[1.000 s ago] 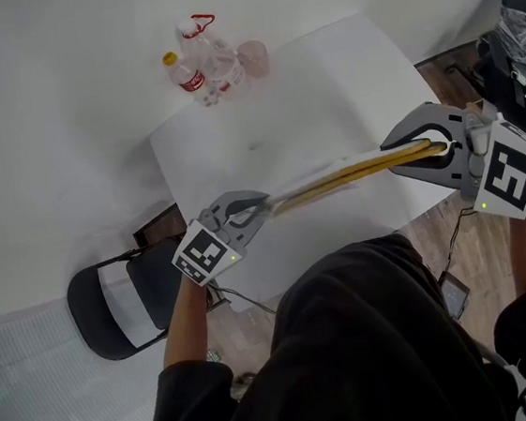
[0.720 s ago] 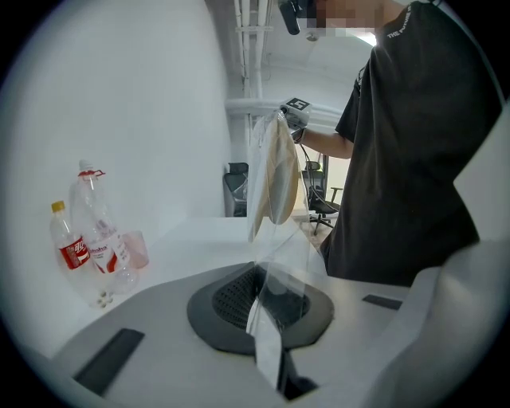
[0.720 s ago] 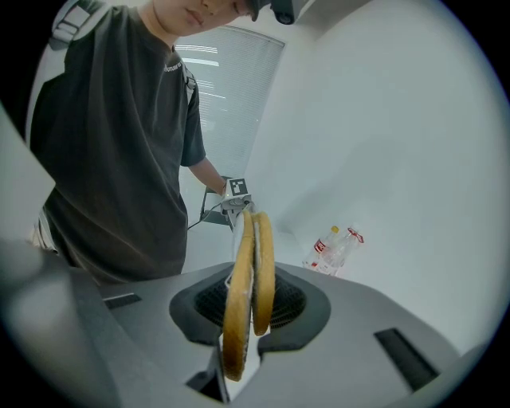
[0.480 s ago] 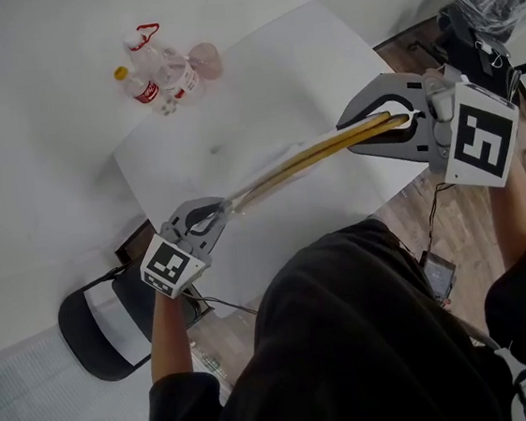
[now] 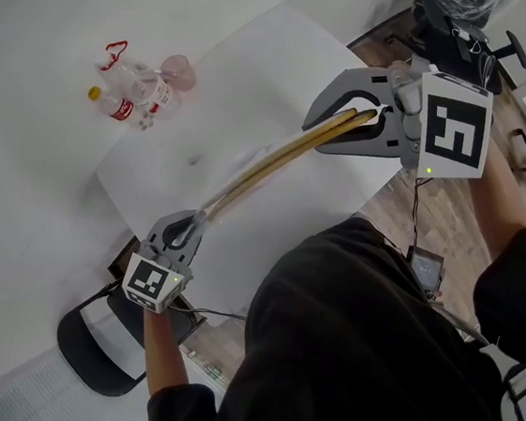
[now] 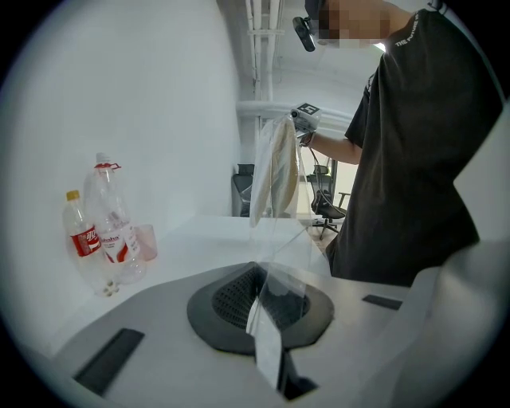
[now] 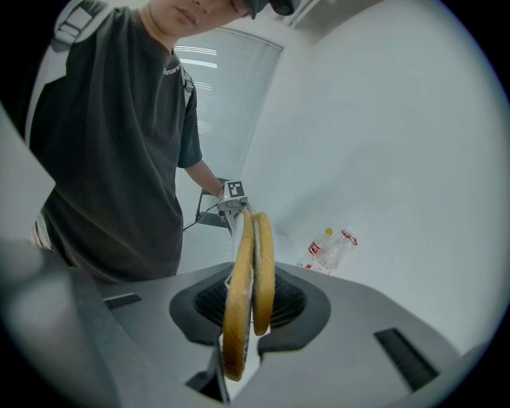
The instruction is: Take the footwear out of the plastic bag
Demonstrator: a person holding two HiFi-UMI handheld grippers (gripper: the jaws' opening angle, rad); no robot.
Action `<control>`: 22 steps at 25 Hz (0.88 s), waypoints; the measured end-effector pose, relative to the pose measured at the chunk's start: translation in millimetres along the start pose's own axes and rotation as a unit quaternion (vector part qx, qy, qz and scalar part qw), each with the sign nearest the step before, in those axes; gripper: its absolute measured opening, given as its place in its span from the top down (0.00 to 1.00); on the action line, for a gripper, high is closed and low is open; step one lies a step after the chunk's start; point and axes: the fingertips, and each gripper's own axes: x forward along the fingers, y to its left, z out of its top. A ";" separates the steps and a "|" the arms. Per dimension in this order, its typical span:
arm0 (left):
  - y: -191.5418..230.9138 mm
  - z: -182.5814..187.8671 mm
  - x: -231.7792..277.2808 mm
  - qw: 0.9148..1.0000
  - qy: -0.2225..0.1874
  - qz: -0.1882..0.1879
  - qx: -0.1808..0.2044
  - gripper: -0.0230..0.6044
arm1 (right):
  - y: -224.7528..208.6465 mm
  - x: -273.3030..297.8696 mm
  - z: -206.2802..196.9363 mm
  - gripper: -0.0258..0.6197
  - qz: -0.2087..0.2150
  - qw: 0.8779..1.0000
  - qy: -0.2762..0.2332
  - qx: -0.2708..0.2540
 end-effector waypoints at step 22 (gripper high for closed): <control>10.2 -19.4 -10.1 1.000 -0.006 0.014 -0.023 0.93 | -3.8 -1.8 -1.2 0.85 -0.020 1.000 0.000 -0.005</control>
